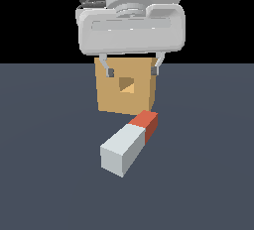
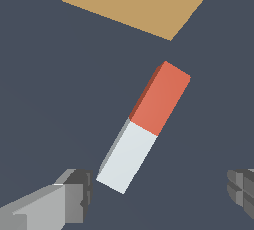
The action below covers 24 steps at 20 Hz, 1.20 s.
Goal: Insert the peg into the horizontal hole in a box.
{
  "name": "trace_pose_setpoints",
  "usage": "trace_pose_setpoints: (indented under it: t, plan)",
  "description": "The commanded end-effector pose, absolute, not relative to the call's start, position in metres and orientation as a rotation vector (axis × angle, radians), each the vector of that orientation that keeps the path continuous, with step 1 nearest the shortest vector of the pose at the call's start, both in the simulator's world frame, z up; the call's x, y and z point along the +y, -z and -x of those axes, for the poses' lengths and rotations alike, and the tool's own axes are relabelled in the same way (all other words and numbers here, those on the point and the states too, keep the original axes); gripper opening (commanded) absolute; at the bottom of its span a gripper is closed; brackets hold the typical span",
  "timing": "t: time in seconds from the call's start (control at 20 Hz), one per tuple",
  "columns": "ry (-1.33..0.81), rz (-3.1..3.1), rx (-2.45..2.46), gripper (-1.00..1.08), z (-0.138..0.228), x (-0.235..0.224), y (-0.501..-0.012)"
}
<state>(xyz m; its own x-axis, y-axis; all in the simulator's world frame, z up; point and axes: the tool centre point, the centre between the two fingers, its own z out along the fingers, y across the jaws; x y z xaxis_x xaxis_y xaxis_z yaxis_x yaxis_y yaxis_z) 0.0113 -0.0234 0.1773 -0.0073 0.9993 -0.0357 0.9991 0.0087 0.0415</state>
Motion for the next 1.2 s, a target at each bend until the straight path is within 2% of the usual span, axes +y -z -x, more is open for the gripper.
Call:
trace_pose_setpoints:
  t: [0.0, 0.5, 1.15]
  plan:
    - [-0.007, -2.174, 2.192, 1.0, -0.011, -0.023, -0.177]
    - [-0.005, -2.275, 2.099, 1.0, -0.011, -0.031, -0.16]
    - [0.001, -2.614, 1.719, 1.0, -0.003, -0.058, -0.096]
